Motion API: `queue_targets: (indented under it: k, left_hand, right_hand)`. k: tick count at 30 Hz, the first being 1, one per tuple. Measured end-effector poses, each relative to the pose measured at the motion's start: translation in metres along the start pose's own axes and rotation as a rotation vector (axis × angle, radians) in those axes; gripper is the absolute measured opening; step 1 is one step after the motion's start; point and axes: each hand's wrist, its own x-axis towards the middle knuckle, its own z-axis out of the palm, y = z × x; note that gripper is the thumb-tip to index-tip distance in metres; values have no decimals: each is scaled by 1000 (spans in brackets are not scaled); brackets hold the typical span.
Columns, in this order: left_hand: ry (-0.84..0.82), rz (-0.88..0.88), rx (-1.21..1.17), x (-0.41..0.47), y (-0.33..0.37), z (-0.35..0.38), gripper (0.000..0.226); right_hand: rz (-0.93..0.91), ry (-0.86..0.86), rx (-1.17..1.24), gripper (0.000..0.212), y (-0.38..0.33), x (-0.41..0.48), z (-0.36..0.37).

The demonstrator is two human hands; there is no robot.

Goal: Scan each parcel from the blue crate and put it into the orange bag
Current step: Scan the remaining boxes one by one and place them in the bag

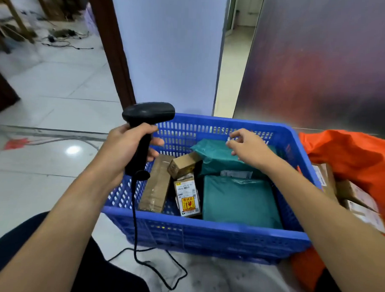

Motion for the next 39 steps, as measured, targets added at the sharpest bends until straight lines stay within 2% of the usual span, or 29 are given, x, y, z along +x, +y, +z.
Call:
queue_targets:
  k: [2, 4, 9, 13, 18, 22, 26, 29, 32, 39]
  left_hand:
    - [30, -22, 29, 4, -2, -11, 20]
    - [47, -47, 55, 11, -3, -18, 17]
    - [25, -66, 140, 40, 15, -23, 12]
    - [-8, -65, 167, 61, 26, -23, 12]
    - [-7, -85, 199, 75, 24, -23, 15]
    - [5, -85, 222, 81, 21, -27, 18]
    - [-3, -71, 216, 87, 19, -26, 17]
    - [-10, -60, 219, 87, 20, -25, 16]
    - [-11, -46, 199, 85, 23, -25, 15]
    - [27, 1, 106, 77, 32, -13, 10]
  right_hand:
    - [-2, -52, -8, 22, -3, 11, 25]
    - [-7, -104, -62, 27, -5, 18, 48]
    - [-91, -259, -399, 33, -2, 27, 89]
    - [-139, -356, -564, 36, 8, 46, 115]
    - [-147, -365, -682, 55, 8, 80, 152]
    - [-243, -365, -750, 60, 12, 105, 191]
    - [-377, -346, -957, 84, 15, 118, 219]
    - [-443, -313, -1075, 83, 19, 124, 229]
    - [-454, -282, -1040, 75, 16, 125, 225]
    - [-456, -152, -697, 58, -13, 98, 168]
